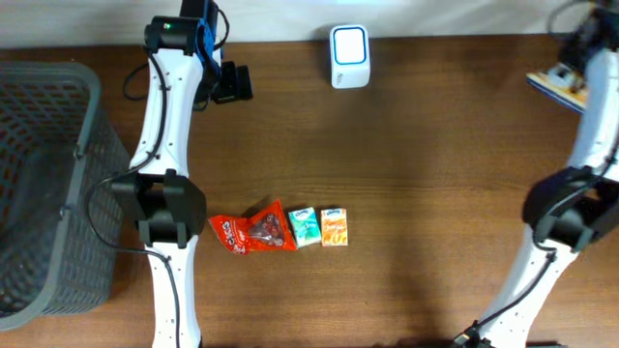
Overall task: Scan the item barcode
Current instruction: 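Carry wet-wipe pack to right table edge and release, then grasp red candy bag with left gripper and move it to center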
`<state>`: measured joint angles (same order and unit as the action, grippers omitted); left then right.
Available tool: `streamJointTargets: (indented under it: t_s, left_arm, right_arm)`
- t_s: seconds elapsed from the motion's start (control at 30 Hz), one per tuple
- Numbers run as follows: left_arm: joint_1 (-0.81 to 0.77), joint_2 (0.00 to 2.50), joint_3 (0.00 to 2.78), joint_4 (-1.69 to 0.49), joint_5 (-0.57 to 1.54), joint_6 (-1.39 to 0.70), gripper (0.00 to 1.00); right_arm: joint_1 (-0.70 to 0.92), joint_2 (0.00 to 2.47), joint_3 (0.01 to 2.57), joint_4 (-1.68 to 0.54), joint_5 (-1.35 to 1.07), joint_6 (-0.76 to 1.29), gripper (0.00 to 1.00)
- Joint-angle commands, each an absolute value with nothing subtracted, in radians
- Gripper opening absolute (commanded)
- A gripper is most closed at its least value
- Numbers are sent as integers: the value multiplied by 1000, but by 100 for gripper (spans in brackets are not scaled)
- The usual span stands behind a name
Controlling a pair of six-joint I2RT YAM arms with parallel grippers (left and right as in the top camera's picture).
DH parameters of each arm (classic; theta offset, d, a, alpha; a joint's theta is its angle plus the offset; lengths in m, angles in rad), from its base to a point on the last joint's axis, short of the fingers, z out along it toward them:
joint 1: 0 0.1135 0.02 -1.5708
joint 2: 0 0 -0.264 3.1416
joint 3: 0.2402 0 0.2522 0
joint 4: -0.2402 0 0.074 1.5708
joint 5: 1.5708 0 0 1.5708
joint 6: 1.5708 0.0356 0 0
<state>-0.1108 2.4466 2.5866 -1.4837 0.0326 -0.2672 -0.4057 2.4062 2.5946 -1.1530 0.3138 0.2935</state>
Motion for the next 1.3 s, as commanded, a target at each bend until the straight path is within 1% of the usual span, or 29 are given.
streamJointTargets:
  t_s: [0.0,0.07,0.1,0.13,0.17,0.2,0.23,0.27,0.3,0.4,0.47,0.53,0.57,0.63,0.67,0.73,0.83,0.9,0.93,0.97,1.0,1.07,1.13,1.17,1.27]
  left_arm:
    - [-109,2453,2585,-1485,22,-276,99]
    - [-109,2453,2585,-1486,22,-276,99]
    - [-109,2453,2585,-1486,22,-276,99]
    - [-109,2453,2585,-1486,22,-276,99]
    - [-109,2453,2585,-1486,22,-276,99]
    - [-109,2453,2585,-1486,22,-276,99]
    - [-109,2453,2585,-1486,22,-276,99]
    - [-109,2453,2585,-1486,22,-276,99]
    - [-109,2453,2585,-1486,22,-276,99]
    - [-109,2453,2585,-1486,22,-276,99]
    - [-109,2453,2585,-1486,22,-276,99]
    - [-109,2453,2585,-1486,22,-276,99]
    - [-109,2453,2585,-1486,22,-276,99]
    - [-109,2453,2585,-1486,22,-276,99]
    - [-109,2453,2585,-1486,22,-276,99]
    - [-109,2453,2585,-1486,22,-276,99]
    - [-109,2453,2585,-1477,33,-277,99]
    - [-109,2453,2585,-1577,213,-279,99]
    - [-116,2453,2585,-1618,354,-200,96]
    - [-133,2453,2585,-1690,364,-155,88]
    - [-155,2452,2577,-1689,361,-110,76]
    - [-225,2441,2536,-1689,352,-110,75]
    - [-293,2387,2381,-1689,259,-110,76]
    - [-308,2333,2278,-1689,210,-111,75]
    - [-298,2125,2042,-1689,174,-112,76]
  right_arm:
    - [-525,2449,2566,-1196,318,309,4]
    - [-601,2460,2469,-1189,319,308,5]
    - [-632,2460,2425,-1182,319,308,19]
    - [-651,2460,2407,-1182,319,308,19]
    - [-667,2460,2405,-1187,319,308,22]
    - [-683,2458,2407,-1195,319,307,56]
    - [-688,2451,2408,-1213,319,295,71]
    - [-690,2438,2408,-1224,321,292,84]
    - [-690,2406,2413,-1235,319,293,90]
    - [-689,2218,2486,-1256,287,293,99]
    - [-688,2047,2500,-1277,97,294,99]
    - [-688,1868,2500,-1356,-204,294,99]
    - [-688,1784,2500,-1436,-348,293,99]
    - [-688,1697,2500,-1607,-450,293,99]
    - [-688,1675,2498,-1699,-455,292,99]
    - [-661,1667,2479,-1699,-460,239,99]
    - [-621,1690,2470,-1698,-460,241,99]
    - [-622,1691,2470,-1698,-460,241,99]
    - [-622,1691,2470,-1698,-460,241,99]
    - [-622,1691,2470,-1698,-460,241,99]
    - [-622,1691,2470,-1698,-460,241,99]
    - [-622,1691,2470,-1698,-460,241,99]
    - [-622,1691,2470,-1698,-460,241,99]
    - [-622,1691,2470,-1699,-460,241,99]
    - [-622,1691,2470,-1698,-460,241,99]
